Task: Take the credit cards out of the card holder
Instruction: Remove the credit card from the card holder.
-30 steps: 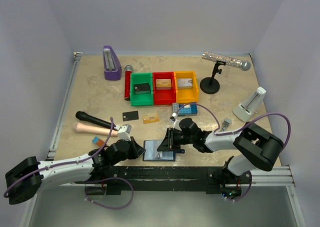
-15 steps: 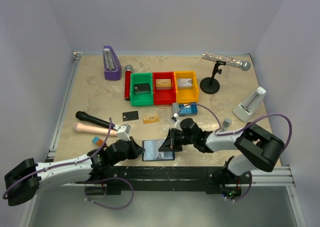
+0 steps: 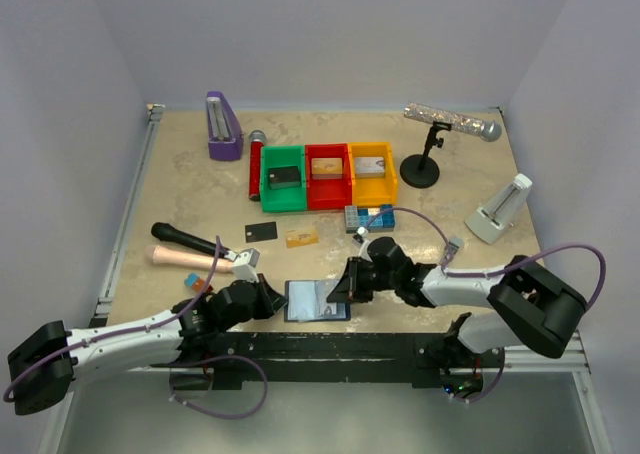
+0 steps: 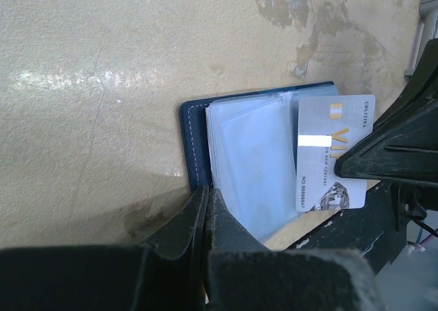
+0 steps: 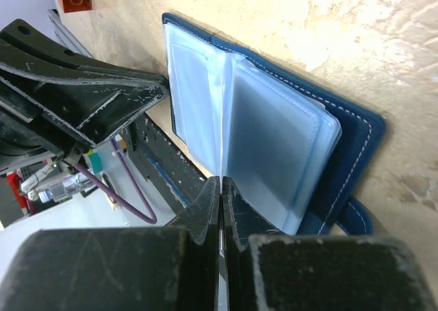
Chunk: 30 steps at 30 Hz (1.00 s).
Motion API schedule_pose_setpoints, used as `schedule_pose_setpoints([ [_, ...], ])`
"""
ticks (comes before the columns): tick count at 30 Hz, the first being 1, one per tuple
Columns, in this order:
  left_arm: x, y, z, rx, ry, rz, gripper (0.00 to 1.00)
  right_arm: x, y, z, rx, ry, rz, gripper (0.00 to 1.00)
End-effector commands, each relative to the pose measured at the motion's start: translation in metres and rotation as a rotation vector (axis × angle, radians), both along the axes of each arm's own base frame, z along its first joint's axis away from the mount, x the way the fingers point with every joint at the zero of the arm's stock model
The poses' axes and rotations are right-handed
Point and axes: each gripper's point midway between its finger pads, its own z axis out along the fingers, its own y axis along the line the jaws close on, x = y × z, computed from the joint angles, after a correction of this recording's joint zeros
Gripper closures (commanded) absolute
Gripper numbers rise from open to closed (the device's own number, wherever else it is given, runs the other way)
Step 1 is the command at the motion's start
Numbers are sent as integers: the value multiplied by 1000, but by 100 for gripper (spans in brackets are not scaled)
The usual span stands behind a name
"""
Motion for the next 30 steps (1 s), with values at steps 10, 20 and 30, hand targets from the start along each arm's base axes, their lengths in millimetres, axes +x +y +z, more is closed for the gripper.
schedule_pose_setpoints([
  [10, 16, 8, 44, 73, -94, 30, 50, 0, -32, 71, -78, -294, 137, 100],
  [20, -21, -39, 199, -393, -517, -349, 30, -88, -42, 161, 145, -514, 706, 100],
  [30, -92, -67, 243, -482, -568, -851, 37, -118, -45, 170, 88, -505, 877, 100],
])
